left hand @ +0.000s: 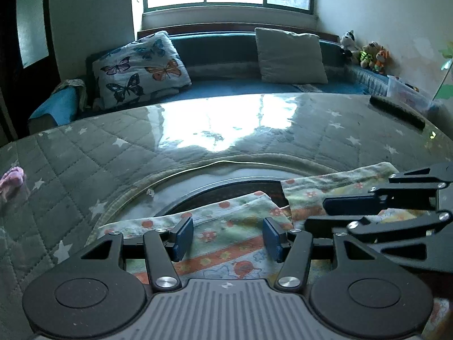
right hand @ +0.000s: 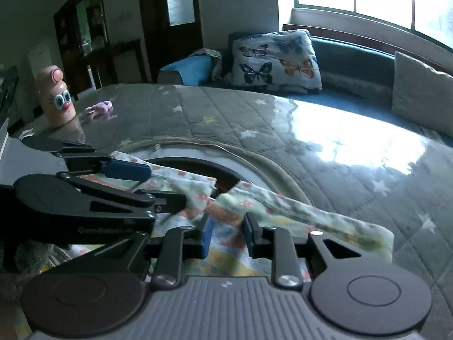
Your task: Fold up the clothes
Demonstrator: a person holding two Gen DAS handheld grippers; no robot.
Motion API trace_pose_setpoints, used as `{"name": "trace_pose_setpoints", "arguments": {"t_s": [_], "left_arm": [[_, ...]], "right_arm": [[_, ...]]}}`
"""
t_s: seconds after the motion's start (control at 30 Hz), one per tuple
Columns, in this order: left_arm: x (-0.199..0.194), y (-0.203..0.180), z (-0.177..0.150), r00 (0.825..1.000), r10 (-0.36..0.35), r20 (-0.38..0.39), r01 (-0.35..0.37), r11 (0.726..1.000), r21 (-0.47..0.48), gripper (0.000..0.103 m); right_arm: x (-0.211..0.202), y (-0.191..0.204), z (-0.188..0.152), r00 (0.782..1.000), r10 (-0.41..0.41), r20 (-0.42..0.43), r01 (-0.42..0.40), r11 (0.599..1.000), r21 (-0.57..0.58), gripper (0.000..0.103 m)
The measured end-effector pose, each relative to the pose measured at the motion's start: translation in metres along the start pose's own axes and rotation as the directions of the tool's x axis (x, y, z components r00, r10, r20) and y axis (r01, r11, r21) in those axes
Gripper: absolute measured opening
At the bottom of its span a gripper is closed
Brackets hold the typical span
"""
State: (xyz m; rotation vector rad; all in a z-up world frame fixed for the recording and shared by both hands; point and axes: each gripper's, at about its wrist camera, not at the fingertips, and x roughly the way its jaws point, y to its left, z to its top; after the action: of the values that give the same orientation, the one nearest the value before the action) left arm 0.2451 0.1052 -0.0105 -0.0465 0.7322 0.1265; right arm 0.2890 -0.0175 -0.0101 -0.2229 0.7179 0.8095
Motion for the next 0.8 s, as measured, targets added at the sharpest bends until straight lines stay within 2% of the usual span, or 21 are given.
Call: {"name": "trace_pose_setpoints", "arguments": {"t_s": [0.2,0.4,0.5,0.53,0.8], "left_arm": [[-0.023,0.004,-0.006,1.0,-0.004,0.01,0.004,1.0,-0.018,0.057],[-0.057,-0.008,-0.024,0.999,-0.034,0.019,0.034,0.999,0.008,0.057],[-0.074,-0.019,-0.036,0.998,-0.067,0.02,0.066,0.998,0.02,0.058],[-0.08,-0.023,-0.041,0.997,-0.079,0.019,0.079,0.997,0.025,0.058],[-0.121,-0.067,-0.082,0.987,-0.157,0.029,0.153,0.981,0.117,0.059]], "right_arm": [[-0.024,0.001,-0.006,0.999,0.036,-0.017,-0.036,0.999,0.0,0.025],[-0.058,0.008,-0.037,0.996,0.054,-0.069,-0.054,0.999,0.008,0.025],[-0.081,0.013,-0.057,0.997,0.046,-0.058,-0.046,0.999,0.009,0.034],[-0.09,0.015,-0.064,0.998,0.037,-0.05,-0.037,0.999,0.003,0.042],[-0.141,0.026,-0.11,1.0,-0.022,-0.003,0.023,1.0,0.008,0.052]]}}
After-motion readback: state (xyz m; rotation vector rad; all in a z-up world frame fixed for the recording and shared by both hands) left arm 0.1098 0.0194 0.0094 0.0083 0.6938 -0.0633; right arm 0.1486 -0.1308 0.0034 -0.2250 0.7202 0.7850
